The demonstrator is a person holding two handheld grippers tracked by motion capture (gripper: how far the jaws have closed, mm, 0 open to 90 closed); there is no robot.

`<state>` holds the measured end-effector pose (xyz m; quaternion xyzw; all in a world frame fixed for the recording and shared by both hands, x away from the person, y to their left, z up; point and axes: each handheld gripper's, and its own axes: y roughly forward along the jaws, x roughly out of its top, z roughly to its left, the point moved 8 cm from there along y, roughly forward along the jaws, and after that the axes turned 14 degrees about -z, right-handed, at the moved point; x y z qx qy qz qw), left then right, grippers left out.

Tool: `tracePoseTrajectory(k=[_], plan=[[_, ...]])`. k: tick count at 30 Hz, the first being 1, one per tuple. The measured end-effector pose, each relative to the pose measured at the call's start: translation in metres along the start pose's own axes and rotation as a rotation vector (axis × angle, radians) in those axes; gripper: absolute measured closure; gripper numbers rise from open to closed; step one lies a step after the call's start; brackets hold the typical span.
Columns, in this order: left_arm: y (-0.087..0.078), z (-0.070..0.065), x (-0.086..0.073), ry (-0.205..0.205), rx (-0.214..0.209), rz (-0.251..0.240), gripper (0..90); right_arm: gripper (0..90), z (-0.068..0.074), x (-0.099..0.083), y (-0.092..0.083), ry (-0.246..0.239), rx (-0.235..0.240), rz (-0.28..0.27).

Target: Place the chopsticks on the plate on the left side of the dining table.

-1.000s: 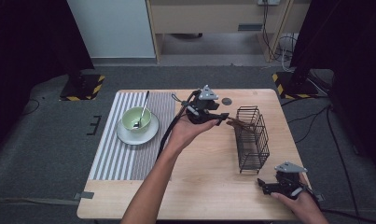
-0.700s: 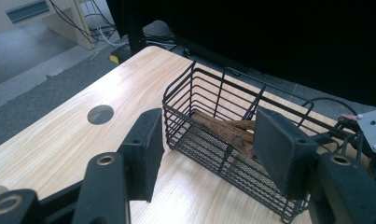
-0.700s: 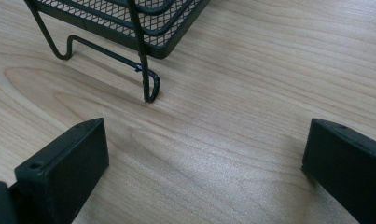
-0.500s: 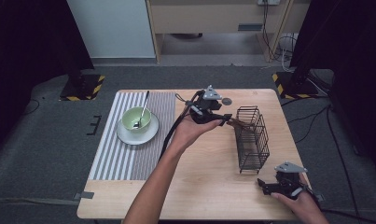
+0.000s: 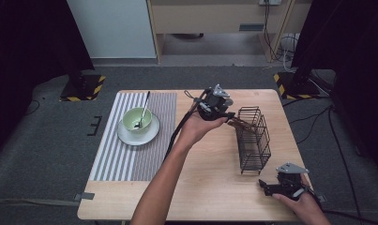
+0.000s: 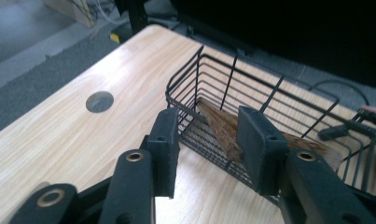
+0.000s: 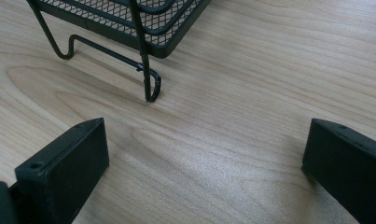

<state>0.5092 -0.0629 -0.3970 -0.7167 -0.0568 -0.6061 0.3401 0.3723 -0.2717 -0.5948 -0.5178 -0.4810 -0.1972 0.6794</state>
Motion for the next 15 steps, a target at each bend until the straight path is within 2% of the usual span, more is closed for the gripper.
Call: tracePoseTrajectory(k=[6,15], plan=[[0.0068,0.0019,-0.0035,-0.007,-0.006,0.017,64.4,0.4,0.0003,-0.0001,-0.0002,-0.001,0.003,0.001],[0.007,-0.0007,-0.0039,0.008,-0.025,0.016,78.8,0.4,0.0004,-0.0001,-0.0002,-0.001,0.004,0.001]])
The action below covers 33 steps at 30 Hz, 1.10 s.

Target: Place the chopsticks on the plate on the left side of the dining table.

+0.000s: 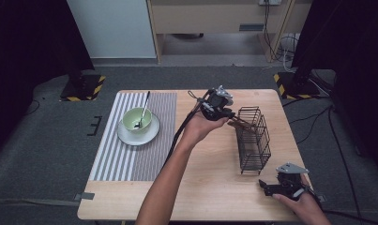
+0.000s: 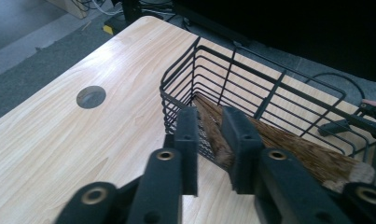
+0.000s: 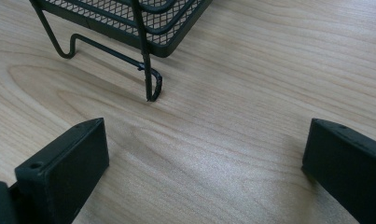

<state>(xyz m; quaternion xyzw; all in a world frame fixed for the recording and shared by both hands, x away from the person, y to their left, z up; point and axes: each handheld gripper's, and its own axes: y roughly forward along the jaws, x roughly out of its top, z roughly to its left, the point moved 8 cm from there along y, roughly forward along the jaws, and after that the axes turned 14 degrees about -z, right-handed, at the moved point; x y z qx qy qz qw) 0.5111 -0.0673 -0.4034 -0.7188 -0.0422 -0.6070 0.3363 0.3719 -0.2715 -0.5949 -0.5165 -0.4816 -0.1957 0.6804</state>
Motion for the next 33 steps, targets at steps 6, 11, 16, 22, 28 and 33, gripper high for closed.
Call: tracePoseTrajectory(k=[6,11,16,22,28,33], plan=[[0.0,-0.001,0.0,0.016,0.005,-0.019,83.3,0.4,0.0,0.0,0.0,0.004,-0.001,0.001],[-0.004,0.0,0.002,0.017,0.006,-0.036,83.5,0.4,0.0,0.0,0.0,0.0,0.0,0.0],[-0.015,0.004,0.005,0.006,0.003,-0.07,83.5,0.4,0.0,0.0,0.0,0.001,0.0,0.0],[-0.029,0.006,0.007,-0.011,-0.02,-0.116,83.6,0.4,0.0,0.0,0.0,0.001,0.0,0.0],[-0.044,0.01,0.007,-0.027,-0.041,-0.17,83.6,0.4,0.001,0.0,0.0,0.007,-0.002,0.002],[-0.057,0.014,0.007,-0.049,-0.048,-0.229,83.6,0.4,0.001,0.0,0.0,0.007,-0.003,0.003]])
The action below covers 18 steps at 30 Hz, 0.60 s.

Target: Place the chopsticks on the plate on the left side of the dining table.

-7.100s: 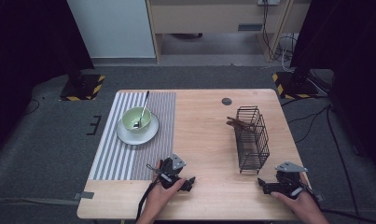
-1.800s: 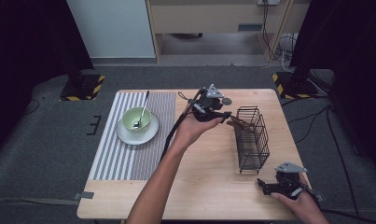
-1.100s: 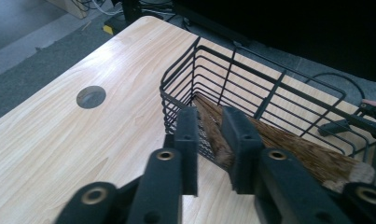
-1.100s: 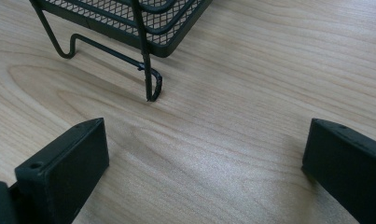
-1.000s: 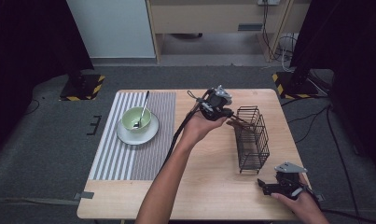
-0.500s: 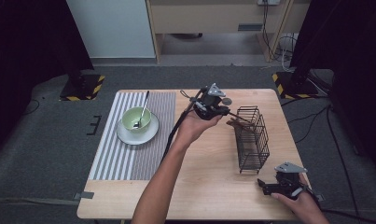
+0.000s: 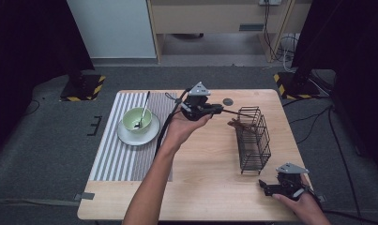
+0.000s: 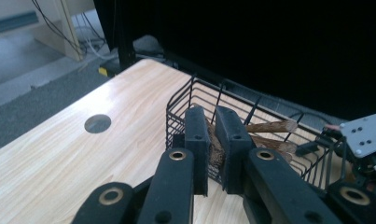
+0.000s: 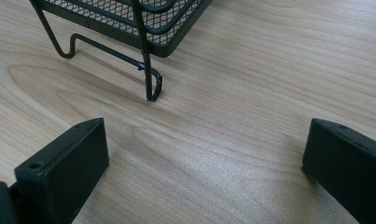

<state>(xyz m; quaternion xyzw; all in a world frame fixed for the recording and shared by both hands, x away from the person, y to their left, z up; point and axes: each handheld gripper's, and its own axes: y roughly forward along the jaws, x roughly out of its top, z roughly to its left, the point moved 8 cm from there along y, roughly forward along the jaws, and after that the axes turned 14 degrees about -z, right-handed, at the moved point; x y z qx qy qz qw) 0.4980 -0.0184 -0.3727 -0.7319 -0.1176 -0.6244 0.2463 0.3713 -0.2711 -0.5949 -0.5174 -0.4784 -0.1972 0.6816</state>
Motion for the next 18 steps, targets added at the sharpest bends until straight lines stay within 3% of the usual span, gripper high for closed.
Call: tracePoseTrajectory(k=[7,12,18], plan=[[-0.01,0.0,0.007,-0.032,-0.026,-0.082,83.6,0.4,0.0,0.0,0.0,-0.001,0.0,0.001],[-0.009,-0.001,0.009,-0.045,-0.035,-0.115,83.6,0.4,0.0,0.0,0.0,-0.002,0.0,0.001],[-0.004,-0.001,0.012,-0.097,-0.037,-0.192,83.6,0.4,0.0,0.0,0.0,-0.001,0.0,0.001]])
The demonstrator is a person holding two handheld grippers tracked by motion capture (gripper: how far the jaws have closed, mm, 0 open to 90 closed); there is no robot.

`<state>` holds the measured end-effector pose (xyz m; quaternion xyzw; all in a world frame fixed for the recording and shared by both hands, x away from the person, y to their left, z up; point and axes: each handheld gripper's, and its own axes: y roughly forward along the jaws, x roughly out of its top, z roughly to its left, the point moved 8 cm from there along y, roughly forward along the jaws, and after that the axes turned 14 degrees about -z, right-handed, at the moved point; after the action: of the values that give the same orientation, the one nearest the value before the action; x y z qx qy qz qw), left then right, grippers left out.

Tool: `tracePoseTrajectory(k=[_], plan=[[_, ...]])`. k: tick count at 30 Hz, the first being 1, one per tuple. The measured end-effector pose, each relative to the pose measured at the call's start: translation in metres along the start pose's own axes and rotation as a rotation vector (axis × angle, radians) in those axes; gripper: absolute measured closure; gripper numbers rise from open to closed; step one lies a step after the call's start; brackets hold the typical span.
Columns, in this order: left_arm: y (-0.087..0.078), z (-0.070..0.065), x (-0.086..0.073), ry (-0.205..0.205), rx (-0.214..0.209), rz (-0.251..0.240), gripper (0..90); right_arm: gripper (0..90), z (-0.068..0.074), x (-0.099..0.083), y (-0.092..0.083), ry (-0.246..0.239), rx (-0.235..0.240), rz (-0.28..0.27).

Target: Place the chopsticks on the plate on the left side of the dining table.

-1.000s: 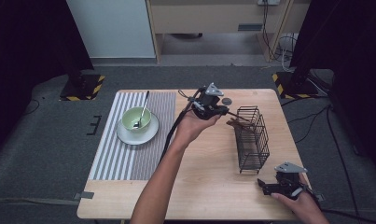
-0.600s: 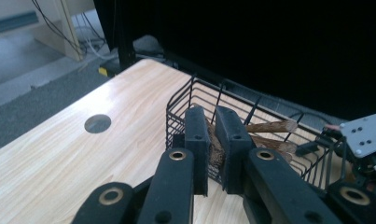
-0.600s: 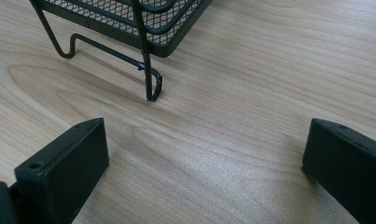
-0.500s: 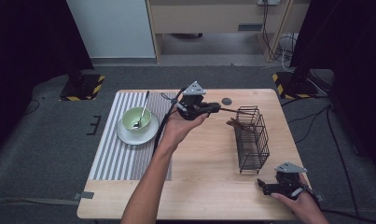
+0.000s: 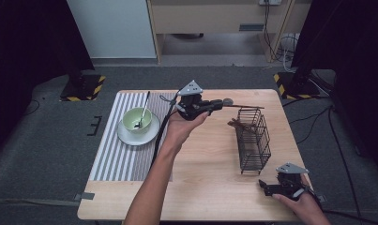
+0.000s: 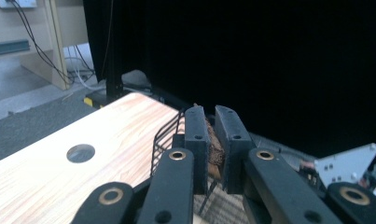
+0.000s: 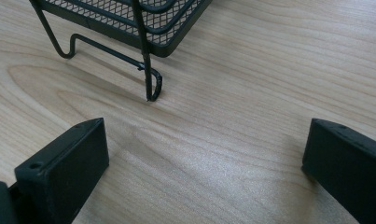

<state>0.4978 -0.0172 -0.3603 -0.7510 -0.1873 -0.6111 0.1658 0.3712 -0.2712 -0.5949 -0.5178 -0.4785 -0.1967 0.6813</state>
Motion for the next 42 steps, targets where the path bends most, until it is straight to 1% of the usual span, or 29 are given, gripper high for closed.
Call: tracePoseTrajectory(k=[3,6,9,14,15,17,20,28,30,33,34,37,39,42], plan=[[0.002,0.002,-0.001,-0.001,0.022,-0.02,83.6,0.4,0.0,0.0,0.0,0.0,0.0,0.0],[0.0,0.004,0.001,-0.013,0.049,-0.052,83.6,0.4,0.0,0.0,0.0,0.0,0.0,0.0],[-0.006,0.01,0.005,-0.02,0.089,-0.09,83.6,0.4,0.0,0.0,0.0,0.0,0.0,0.0],[-0.019,0.021,0.009,-0.017,0.158,-0.122,83.7,0.4,0.0,0.0,0.0,-0.001,0.0,0.0],[-0.023,0.024,0.01,-0.01,0.174,-0.121,83.7,0.4,0.0,0.0,0.0,-0.001,0.0,0.0],[-0.029,0.027,0.01,-0.002,0.189,-0.123,83.7,0.4,0.0,0.0,0.0,-0.001,0.0,0.0],[-0.039,0.032,0.008,-0.001,0.214,-0.129,83.7,0.4,0.0,0.0,0.0,0.0,0.0,0.0],[-0.062,0.042,0.0,0.001,0.273,-0.125,83.7,0.4,0.0,0.0,0.0,0.0,0.0,0.0],[-0.066,0.045,-0.003,0.009,0.294,-0.115,83.7,0.4,0.0,0.0,0.0,-0.001,0.0,0.0],[-0.073,0.049,-0.006,0.008,0.321,-0.114,83.7,0.4,0.0,0.0,0.0,-0.002,0.0,0.0],[-0.075,0.05,-0.007,0.012,0.33,-0.112,83.8,0.4,0.0,0.0,0.0,-0.001,0.0,0.0],[-0.078,0.05,-0.009,0.041,0.35,-0.093,83.7,0.4,0.0,0.0,0.0,-0.001,0.0,0.0],[-0.079,0.048,-0.01,0.062,0.354,-0.085,83.7,0.4,0.0,0.0,0.0,0.0,0.0,0.0],[-0.082,0.046,-0.013,0.072,0.361,-0.082,83.8,0.4,0.0,0.0,0.0,0.0,0.0,0.0]])
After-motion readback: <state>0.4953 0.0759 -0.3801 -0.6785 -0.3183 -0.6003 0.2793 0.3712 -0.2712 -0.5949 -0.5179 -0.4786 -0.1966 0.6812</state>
